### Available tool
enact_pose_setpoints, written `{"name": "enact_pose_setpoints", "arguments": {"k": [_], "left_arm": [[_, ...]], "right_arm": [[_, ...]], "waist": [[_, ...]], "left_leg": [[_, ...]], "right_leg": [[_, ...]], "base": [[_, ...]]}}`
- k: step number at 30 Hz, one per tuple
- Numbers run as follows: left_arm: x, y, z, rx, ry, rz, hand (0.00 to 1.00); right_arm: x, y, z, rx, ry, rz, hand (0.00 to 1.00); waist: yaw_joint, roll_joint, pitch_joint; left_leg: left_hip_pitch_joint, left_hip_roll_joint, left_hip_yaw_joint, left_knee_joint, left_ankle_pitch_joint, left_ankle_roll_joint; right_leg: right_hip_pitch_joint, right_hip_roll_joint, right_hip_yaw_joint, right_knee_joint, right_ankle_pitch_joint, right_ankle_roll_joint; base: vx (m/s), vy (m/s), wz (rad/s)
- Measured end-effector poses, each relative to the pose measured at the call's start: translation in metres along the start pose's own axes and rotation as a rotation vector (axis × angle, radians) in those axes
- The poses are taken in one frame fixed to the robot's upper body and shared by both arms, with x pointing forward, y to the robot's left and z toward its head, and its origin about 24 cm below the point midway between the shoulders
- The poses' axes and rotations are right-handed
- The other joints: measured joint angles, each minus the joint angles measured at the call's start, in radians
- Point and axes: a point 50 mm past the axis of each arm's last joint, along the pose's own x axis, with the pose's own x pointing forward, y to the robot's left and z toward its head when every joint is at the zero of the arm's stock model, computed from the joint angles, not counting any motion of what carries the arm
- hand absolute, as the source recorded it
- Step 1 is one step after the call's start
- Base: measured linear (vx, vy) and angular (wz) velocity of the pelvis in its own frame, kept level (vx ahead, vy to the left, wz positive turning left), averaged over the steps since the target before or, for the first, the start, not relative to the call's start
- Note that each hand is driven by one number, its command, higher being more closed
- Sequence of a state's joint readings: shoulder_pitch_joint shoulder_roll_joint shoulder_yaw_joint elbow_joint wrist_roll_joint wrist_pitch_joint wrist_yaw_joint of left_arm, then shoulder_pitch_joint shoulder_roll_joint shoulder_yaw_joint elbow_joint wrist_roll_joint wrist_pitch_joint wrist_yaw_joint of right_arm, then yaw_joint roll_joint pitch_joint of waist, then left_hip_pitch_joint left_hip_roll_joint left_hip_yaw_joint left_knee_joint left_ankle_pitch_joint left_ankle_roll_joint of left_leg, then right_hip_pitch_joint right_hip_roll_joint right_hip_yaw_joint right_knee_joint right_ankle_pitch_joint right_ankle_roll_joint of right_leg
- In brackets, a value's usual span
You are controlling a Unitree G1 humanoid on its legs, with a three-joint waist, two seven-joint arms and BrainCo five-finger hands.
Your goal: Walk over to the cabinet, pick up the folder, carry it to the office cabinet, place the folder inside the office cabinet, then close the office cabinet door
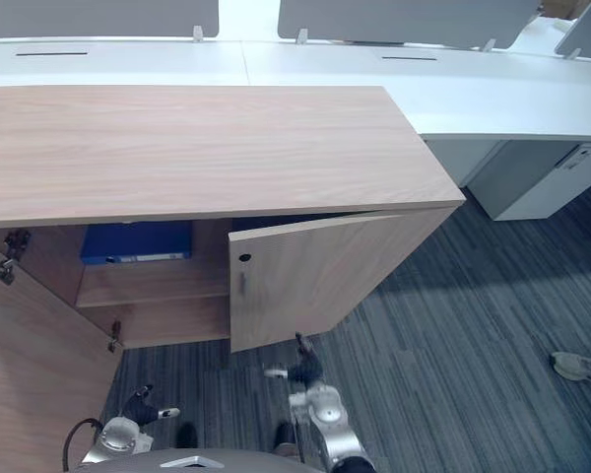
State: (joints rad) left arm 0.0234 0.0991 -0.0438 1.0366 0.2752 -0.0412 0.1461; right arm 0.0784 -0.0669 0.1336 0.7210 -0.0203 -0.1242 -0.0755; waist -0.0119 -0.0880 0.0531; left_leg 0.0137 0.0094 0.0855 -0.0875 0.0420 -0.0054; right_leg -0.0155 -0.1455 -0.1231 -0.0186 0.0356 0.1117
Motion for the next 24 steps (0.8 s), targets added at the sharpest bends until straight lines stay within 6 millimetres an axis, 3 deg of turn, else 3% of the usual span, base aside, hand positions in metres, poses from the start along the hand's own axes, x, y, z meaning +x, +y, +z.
{"name": "enact_pose_setpoints", "arguments": {"k": [4,7,14,18,22,24], "left_arm": [[0.0,-0.002,0.0,0.005,-0.001,-0.006,0.0],[0.0,-0.002,-0.001,-0.012,0.008,-0.006,0.0],[0.0,0.0,-0.003,-0.063,0.018,0.0,0.0],[0.003,0.014,0.001,-0.132,0.014,0.04,0.0],[0.003,0.022,-0.003,-0.198,0.027,0.072,0.0],[0.001,0.022,-0.008,-0.226,0.042,0.078,0.0]], "right_arm": [[-0.011,-0.006,-0.043,-0.038,0.189,-0.022,0.0],[-0.014,-0.012,-0.055,-0.011,0.249,-0.058,0.0],[-0.012,-0.016,-0.057,0.014,0.287,-0.108,0.0],[-0.007,-0.019,-0.053,0.042,0.288,-0.128,0.0],[-0.009,-0.019,-0.056,0.042,0.302,-0.13,0.0],[-0.008,-0.02,-0.054,0.039,0.3,-0.131,0.0]], "waist": [[-0.009,0.002,0.001],[-0.01,0.004,0.001],[-0.01,0.006,0.006],[-0.013,0.001,0.029],[0.01,0.0,0.028],[0.021,0.011,0.033]], "left_leg": [[0.013,0.006,0.014,0.0,-0.011,-0.009],[0.031,0.01,0.047,0.0,-0.021,-0.01],[0.017,0.009,0.078,0.002,-0.026,-0.001],[-0.086,0.013,0.027,0.093,-0.049,0.004],[-0.099,0.007,-0.041,0.101,-0.049,-0.002],[-0.102,0.009,-0.067,0.091,-0.029,-0.008]], "right_leg": [[0.009,0.005,0.009,-0.005,-0.004,-0.001],[0.008,0.011,0.037,-0.007,-0.003,0.0],[-0.038,0.011,0.069,0.026,-0.003,0.007],[-0.109,0.006,0.077,0.104,-0.023,0.008],[-0.081,0.001,0.082,0.117,-0.075,0.006],[-0.068,0.006,0.061,0.102,-0.079,0.007]], "base": [[-0.04,-0.014,-0.1],[-0.03,-0.005,-0.29],[0.0,0.0,-0.14],[0.01,-0.004,0.31],[0.01,-0.013,0.59],[-0.02,-0.063,0.45]]}}
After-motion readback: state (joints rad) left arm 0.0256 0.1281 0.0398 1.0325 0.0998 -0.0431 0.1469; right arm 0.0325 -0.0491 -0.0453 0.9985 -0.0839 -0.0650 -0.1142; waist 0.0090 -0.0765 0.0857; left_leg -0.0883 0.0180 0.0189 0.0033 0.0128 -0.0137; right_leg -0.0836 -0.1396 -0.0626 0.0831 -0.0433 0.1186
